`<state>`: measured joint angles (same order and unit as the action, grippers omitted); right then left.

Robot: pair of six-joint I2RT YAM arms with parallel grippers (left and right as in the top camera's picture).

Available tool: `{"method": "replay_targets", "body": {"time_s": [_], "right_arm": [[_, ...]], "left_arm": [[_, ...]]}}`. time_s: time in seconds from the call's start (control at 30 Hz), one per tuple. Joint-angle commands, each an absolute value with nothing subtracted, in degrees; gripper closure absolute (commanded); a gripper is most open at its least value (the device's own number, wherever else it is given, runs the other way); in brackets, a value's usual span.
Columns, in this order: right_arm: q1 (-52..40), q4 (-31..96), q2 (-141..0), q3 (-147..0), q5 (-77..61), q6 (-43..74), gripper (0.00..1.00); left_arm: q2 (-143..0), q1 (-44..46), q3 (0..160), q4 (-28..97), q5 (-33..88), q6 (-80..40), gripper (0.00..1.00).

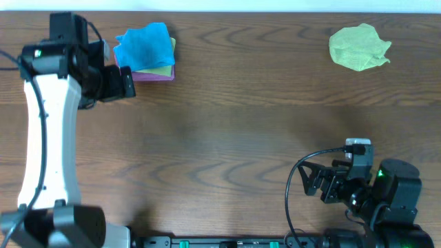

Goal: Fold the cloth

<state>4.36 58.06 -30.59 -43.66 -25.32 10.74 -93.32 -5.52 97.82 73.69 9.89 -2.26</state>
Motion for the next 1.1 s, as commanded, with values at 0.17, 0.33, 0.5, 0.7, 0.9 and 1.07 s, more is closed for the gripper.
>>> {"method": "replay_targets", "body": {"time_s": [0.17,0.33,0.5,0.7,0.9,1.07], "right_arm": [[4.8,58.1,-30.3,-43.5,-25.9,11.6,0.01],[4.8,58.1,-30.3,-43.5,-25.9,11.6,0.01],[4.8,58.1,-30.3,-43.5,-25.9,11.6,0.01],[4.8,58.1,-30.3,-43.5,-25.9,11.6,0.01],[4.8,58.1,-30.3,-43.5,-25.9,11.6,0.01],[4.8,58.1,-30.3,-43.5,-25.9,11.6,0.01]], "left_arm": [[-78.4,-5.6,78.5,63.1,11.3,-0.8,0.05],[-68.0,-5.6,66.4,55.8,11.9,-0.8,0.05],[-57.6,-5.6,55.3,47.8,12.2,-0.8,0.05],[-44.2,-5.6,41.4,39.6,12.3,-0.8,0.04],[-30.9,-5.6,28.9,37.1,11.2,-0.2,0.04],[-22.7,-5.6,21.4,37.0,9.9,0.3,0.04]]}}
